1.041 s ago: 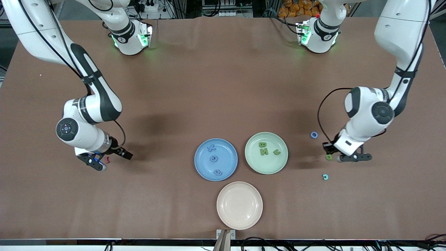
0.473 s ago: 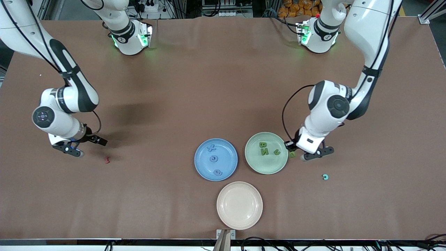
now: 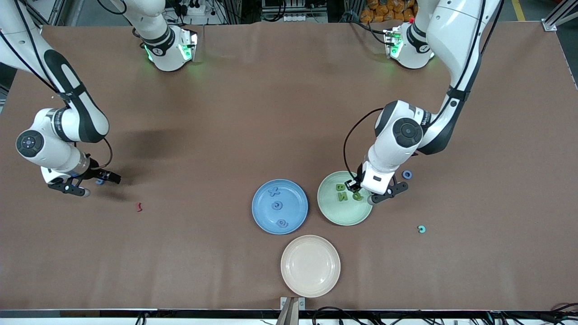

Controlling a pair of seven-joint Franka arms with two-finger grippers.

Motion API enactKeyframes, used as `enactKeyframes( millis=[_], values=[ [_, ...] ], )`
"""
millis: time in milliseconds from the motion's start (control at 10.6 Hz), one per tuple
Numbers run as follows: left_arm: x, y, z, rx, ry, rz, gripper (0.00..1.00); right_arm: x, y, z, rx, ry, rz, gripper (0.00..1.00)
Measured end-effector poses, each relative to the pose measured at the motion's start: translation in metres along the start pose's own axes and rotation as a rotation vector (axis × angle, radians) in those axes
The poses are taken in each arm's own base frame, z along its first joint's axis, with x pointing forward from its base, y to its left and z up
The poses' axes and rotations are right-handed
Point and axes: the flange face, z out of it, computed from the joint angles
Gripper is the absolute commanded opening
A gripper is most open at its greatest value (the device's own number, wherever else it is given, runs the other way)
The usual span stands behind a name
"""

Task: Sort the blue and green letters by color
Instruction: 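Lower the green p onto the green plate and open the left gripper, then withdraw the left gripper to rest while the right gripper lines up on e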

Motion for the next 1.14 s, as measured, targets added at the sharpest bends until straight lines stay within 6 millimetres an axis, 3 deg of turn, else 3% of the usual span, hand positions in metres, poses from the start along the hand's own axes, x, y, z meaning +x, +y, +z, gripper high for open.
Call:
enactKeyframes(
  millis=[568,757,1135],
  values=[
    [0.011,-0.008,0.004,0.039,0.013,0.018,1.0,0.0,-0.011,0.032,0.066,0.084,-0.079,1.0],
    [0.038,-0.036,0.0,0.098,0.007,0.105,1.0,0.002,-0.013,0.032,0.071,0.093,-0.081,1.0],
    [0.118,-0.127,-0.018,0.139,-0.005,0.281,1.0,0.014,-0.018,0.008,0.052,0.086,-0.094,1.0]
  ],
)
